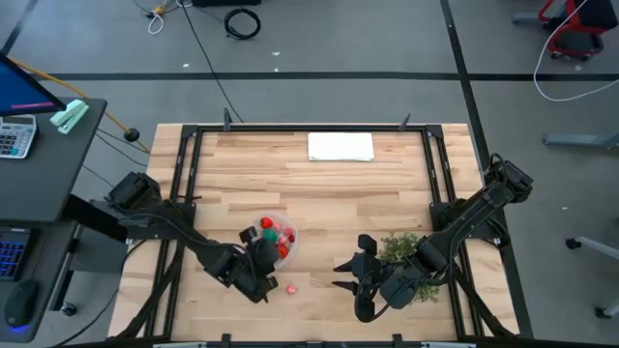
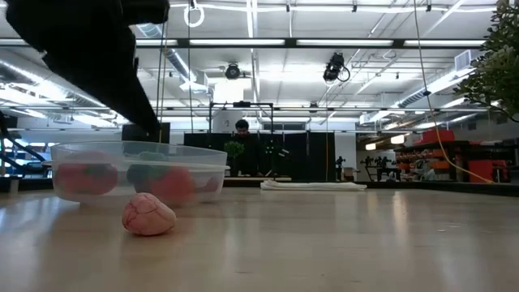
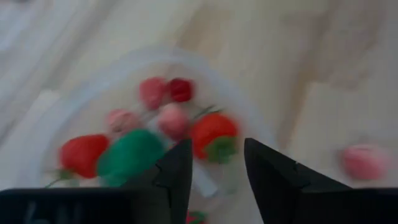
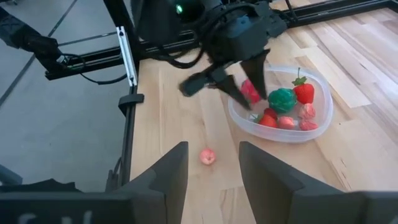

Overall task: Pick and placing Produce into tupperware
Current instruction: Put the peach into the transparent plastic container, then return to Home Position

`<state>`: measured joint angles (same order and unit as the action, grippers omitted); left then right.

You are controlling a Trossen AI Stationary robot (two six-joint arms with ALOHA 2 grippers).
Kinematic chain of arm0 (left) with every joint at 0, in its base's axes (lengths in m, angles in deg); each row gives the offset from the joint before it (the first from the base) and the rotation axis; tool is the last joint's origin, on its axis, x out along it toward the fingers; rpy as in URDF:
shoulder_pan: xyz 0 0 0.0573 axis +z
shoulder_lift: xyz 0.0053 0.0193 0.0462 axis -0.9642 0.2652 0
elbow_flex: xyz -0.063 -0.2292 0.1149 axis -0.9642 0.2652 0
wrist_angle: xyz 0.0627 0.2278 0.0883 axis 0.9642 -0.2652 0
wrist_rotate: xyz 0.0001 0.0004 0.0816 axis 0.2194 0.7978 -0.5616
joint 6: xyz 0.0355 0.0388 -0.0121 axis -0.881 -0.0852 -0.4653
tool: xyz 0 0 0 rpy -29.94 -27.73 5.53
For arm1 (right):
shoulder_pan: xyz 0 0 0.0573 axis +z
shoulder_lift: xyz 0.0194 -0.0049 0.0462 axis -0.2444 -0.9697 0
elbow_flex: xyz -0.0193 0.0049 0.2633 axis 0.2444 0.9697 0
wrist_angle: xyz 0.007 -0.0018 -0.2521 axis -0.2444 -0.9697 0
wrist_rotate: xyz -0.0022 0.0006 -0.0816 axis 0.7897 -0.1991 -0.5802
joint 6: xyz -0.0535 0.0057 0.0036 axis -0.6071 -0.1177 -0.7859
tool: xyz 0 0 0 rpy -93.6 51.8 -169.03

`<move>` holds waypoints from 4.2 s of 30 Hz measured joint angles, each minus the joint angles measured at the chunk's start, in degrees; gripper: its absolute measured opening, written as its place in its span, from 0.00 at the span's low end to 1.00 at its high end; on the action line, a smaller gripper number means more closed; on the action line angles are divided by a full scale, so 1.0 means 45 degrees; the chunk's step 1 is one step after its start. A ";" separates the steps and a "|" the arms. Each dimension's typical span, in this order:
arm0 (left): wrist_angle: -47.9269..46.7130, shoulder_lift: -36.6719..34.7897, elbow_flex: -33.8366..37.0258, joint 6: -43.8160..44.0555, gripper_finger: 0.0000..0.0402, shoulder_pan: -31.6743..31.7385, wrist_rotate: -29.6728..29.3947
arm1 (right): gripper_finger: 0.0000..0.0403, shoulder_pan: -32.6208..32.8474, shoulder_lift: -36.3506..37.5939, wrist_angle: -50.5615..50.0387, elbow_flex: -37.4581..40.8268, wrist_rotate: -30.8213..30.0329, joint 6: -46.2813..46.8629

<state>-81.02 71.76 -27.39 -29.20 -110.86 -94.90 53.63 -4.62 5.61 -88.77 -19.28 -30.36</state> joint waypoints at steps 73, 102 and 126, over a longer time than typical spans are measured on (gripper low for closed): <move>-0.5575 -0.0259 -0.3178 0.0866 0.18 -0.0670 0.0642 | 0.38 0.0015 0.0000 -0.0886 -0.0001 -0.0287 0.0698; -0.1610 -0.1303 -0.0228 -0.2203 0.40 -0.0624 0.0143 | 0.38 -0.0024 0.0000 -0.0825 -0.0001 -0.0274 0.0911; -1.2760 -0.4229 -0.7111 -0.4127 0.10 0.0618 -0.1980 | 0.38 0.1010 0.6437 -0.5419 -0.0034 -0.0486 0.0838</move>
<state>-138.44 52.73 -59.39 -47.77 -108.08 -103.81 58.18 24.35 -18.77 -88.92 -21.47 -26.59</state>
